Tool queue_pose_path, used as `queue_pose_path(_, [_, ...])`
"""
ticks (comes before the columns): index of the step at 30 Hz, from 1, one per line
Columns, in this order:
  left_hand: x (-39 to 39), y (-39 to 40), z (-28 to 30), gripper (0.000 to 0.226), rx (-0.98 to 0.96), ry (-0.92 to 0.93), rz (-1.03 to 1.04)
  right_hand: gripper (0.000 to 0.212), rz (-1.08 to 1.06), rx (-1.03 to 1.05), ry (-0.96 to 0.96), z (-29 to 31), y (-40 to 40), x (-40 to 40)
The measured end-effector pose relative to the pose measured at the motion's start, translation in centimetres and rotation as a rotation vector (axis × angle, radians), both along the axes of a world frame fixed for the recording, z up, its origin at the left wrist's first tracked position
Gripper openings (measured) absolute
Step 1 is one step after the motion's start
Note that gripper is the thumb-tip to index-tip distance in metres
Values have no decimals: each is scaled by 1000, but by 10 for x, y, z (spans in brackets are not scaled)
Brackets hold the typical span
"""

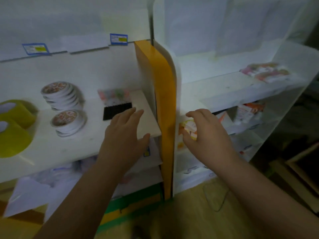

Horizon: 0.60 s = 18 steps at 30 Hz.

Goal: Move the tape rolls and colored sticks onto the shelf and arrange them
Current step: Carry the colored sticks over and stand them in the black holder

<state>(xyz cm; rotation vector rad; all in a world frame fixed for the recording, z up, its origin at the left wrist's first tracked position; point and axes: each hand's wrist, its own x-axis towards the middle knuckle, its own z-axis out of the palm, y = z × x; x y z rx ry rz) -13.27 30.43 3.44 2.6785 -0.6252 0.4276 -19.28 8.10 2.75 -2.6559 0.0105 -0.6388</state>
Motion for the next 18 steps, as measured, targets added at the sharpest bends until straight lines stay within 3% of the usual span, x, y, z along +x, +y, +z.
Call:
queue_pose_path(8, [-39,-94,20,66,-14,13,-87,40,-103,-14,55,8,-86,-49])
queue_pose_path(18, [-13,-206,19,74,32,78,-207,47,-230,-38,137,4,-170,-63])
